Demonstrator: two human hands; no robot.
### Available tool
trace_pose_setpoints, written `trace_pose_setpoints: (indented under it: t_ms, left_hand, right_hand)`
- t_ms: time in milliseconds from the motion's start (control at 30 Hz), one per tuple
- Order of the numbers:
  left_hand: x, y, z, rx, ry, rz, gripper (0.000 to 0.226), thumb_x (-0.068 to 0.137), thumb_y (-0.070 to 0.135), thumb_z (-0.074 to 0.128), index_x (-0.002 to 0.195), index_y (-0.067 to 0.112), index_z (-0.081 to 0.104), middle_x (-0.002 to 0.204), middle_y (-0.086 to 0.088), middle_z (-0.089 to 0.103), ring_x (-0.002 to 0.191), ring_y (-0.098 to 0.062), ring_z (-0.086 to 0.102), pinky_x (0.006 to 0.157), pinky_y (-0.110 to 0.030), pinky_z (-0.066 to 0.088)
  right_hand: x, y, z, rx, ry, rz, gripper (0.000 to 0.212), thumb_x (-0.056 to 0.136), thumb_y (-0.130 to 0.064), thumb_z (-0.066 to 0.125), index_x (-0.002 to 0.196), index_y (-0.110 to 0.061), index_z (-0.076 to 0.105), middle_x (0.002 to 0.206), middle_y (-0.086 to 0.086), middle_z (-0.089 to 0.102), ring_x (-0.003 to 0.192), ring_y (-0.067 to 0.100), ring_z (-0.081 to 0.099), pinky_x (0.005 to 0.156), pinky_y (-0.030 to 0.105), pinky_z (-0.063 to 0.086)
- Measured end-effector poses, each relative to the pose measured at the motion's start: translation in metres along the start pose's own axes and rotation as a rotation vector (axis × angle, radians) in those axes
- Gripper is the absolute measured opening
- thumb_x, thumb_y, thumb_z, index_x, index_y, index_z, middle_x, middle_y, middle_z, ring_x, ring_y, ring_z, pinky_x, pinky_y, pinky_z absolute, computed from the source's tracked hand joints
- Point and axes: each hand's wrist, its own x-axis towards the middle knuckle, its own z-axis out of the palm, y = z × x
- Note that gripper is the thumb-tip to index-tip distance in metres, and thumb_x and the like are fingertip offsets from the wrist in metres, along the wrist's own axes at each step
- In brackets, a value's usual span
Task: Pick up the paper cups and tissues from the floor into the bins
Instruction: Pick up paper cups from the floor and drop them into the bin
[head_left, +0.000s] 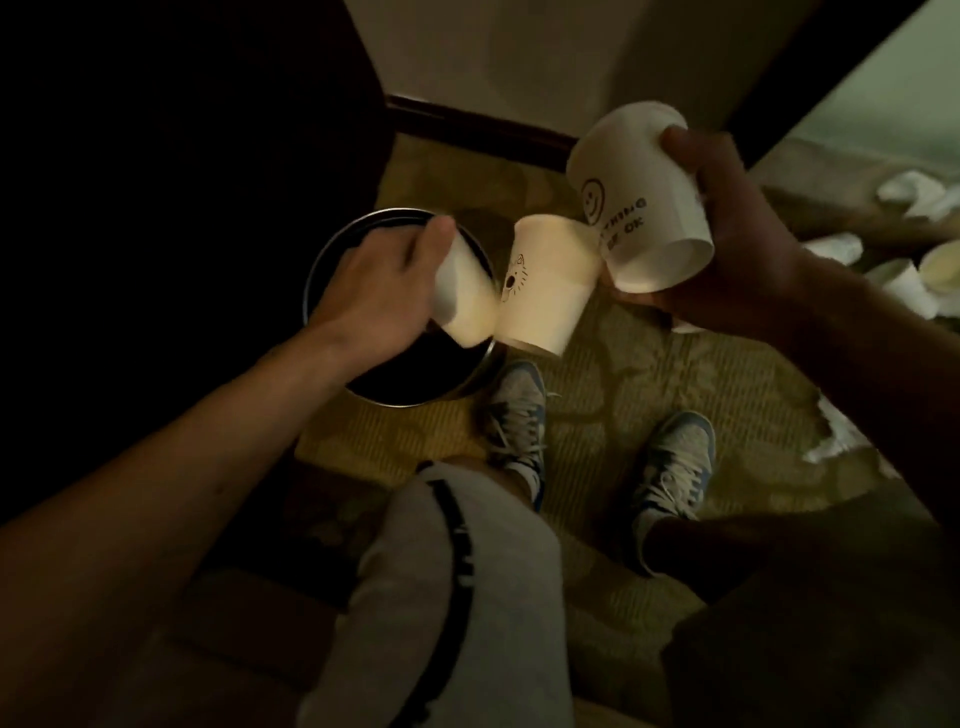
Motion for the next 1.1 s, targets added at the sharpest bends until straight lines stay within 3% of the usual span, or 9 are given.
trace_pose_setpoints:
  t_ms: [133, 300, 500, 567, 633, 700, 800, 900, 1100]
  left_hand:
    - [0.001, -0.068, -0.013, 0.182, 0.075, -0.022, 0.033, 0.103, 0.049, 0.036, 0.088, 0.027, 0.056, 0.081, 0.007, 0.057, 0.083, -0.021, 0.06, 0.064, -0.03, 0.039]
    - [0.013, -0.132, 0.009, 0.269, -0.064, -0.154, 0.044, 0.102, 0.05, 0.035, 0.137, 0.029, 0.051, 0.127, -0.014, 0.061, 0.115, -0.039, 0.057, 0.088, -0.04, 0.048]
    - [0.024, -0.135, 0.018, 0.321, -0.039, -0.155, 0.041, 0.101, 0.05, 0.042, 0.115, 0.018, 0.063, 0.123, -0.017, 0.061, 0.116, -0.04, 0.054, 0.081, -0.036, 0.038]
    - [0.016, -0.126, 0.015, 0.108, -0.038, -0.147, 0.043, 0.101, 0.051, 0.041, 0.117, 0.018, 0.062, 0.121, -0.011, 0.063, 0.114, -0.034, 0.057, 0.086, -0.036, 0.044]
    - [0.008, -0.111, 0.008, -0.36, -0.161, -0.205, 0.044, 0.098, 0.056, 0.041, 0.118, 0.022, 0.062, 0.118, -0.002, 0.065, 0.111, -0.024, 0.062, 0.09, -0.04, 0.053]
    - [0.002, -0.103, 0.003, -0.604, -0.272, -0.23, 0.036, 0.093, 0.058, 0.052, 0.117, 0.032, 0.058, 0.114, 0.008, 0.066, 0.105, -0.013, 0.066, 0.079, -0.034, 0.06]
    - [-0.001, -0.107, 0.0, -0.543, -0.213, -0.136, 0.045, 0.086, 0.045, 0.071, 0.123, 0.038, 0.048, 0.106, 0.019, 0.063, 0.093, -0.001, 0.065, 0.064, -0.02, 0.057]
    - [0.008, -0.128, -0.003, -0.366, -0.009, -0.137, 0.061, 0.082, 0.049, 0.073, 0.133, 0.034, 0.042, 0.104, 0.018, 0.057, 0.091, 0.001, 0.058, 0.067, -0.02, 0.047]
    - [0.029, -0.161, 0.024, -0.006, -0.065, -0.229, 0.072, 0.08, 0.055, 0.073, 0.138, 0.026, 0.04, 0.13, -0.005, 0.058, 0.118, -0.03, 0.055, 0.085, -0.034, 0.047]
  right_hand:
    - [0.021, 0.017, 0.045, -0.025, 0.028, -0.009, 0.037, 0.089, -0.051, 0.05, 0.111, -0.02, 0.055, 0.084, 0.0, 0.076, 0.081, 0.015, 0.073, 0.07, 0.029, 0.057]
    - [0.043, 0.051, 0.07, 0.076, 0.009, -0.011, 0.036, 0.092, -0.046, 0.05, 0.113, -0.018, 0.058, 0.096, 0.003, 0.076, 0.09, 0.016, 0.073, 0.068, 0.029, 0.057]
    - [0.064, 0.065, 0.08, -0.021, -0.013, 0.068, 0.04, 0.092, -0.047, 0.051, 0.12, -0.018, 0.055, 0.102, 0.005, 0.075, 0.093, 0.018, 0.072, 0.072, 0.03, 0.057]
    - [0.068, 0.068, 0.085, -0.021, -0.017, 0.084, 0.041, 0.091, -0.045, 0.053, 0.12, -0.017, 0.056, 0.103, 0.007, 0.074, 0.094, 0.019, 0.072, 0.073, 0.03, 0.057]
    - [0.071, 0.069, 0.09, 0.002, -0.049, 0.087, 0.045, 0.087, -0.044, 0.056, 0.122, -0.015, 0.056, 0.111, 0.008, 0.072, 0.102, 0.02, 0.069, 0.079, 0.032, 0.057]
    - [0.074, 0.067, 0.095, 0.035, -0.078, 0.079, 0.051, 0.086, -0.043, 0.057, 0.128, -0.015, 0.055, 0.119, 0.01, 0.069, 0.109, 0.022, 0.067, 0.082, 0.035, 0.056]
    - [0.08, 0.061, 0.102, -0.037, -0.104, 0.061, 0.053, 0.086, -0.044, 0.054, 0.133, -0.018, 0.052, 0.122, 0.008, 0.068, 0.11, 0.022, 0.066, 0.079, 0.036, 0.056]
    - [0.087, 0.06, 0.1, -0.11, -0.075, 0.05, 0.062, 0.08, -0.042, 0.062, 0.135, -0.018, 0.049, 0.125, 0.008, 0.066, 0.112, 0.024, 0.065, 0.084, 0.04, 0.055]
    - [0.095, 0.069, 0.09, -0.478, 0.16, -0.003, 0.026, 0.081, -0.039, 0.071, 0.099, -0.02, 0.063, 0.101, 0.004, 0.074, 0.098, 0.022, 0.07, 0.081, 0.037, 0.057]
